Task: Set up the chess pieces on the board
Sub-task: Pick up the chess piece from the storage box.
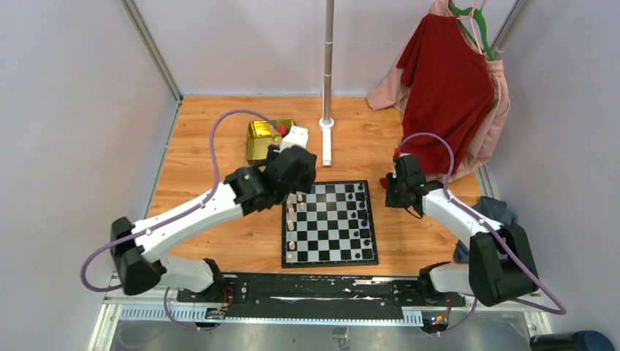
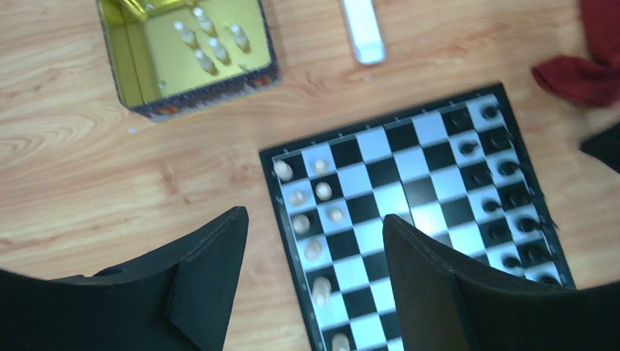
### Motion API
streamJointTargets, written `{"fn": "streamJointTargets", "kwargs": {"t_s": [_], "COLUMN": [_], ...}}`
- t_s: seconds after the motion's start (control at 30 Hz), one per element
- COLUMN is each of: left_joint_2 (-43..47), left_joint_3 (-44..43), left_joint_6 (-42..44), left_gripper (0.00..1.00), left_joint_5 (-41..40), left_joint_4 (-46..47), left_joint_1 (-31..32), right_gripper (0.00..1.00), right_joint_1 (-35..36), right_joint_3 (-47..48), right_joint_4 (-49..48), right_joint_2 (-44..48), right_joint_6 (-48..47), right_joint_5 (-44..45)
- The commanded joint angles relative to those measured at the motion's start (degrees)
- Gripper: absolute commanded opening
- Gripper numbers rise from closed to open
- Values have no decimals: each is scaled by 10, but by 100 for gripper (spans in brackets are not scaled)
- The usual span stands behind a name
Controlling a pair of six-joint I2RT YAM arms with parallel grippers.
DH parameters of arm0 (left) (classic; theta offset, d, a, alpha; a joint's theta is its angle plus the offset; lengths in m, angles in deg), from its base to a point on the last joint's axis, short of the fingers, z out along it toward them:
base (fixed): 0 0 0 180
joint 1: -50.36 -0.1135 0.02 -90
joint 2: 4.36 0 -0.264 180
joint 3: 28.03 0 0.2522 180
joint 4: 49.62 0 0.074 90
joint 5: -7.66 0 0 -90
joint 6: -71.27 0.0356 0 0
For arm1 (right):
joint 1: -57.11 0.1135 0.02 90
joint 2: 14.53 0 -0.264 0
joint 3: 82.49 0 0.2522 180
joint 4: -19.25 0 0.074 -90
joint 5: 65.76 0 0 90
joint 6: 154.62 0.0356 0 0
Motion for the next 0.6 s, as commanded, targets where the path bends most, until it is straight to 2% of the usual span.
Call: {"fn": "streamJointTargets", "kwargs": {"t_s": [0.0,0.23,0.33,0.57], "left_joint_2": [-69,-187,-239,-336], "left_joint_3": [-63,-133,-143,-162], "left_joint_6": [53,46,29,1], "left_gripper": [73,69,67,61], "left_joint_5": [64,141,158,183], "left_joint_4": [50,85,105,136], "left_joint_1": [-89,-250,-295,-351], "right_gripper": [29,29,29,29], "right_joint_1": [1,3,3,5], "right_joint_3": [-9,-13,-13,-18], "right_joint_4": [13,10,7,1], "right_joint_2": [24,29,28,21], "right_joint_6": [1,6,7,10], "right_joint_5": [-16,-37,-42,-54]}}
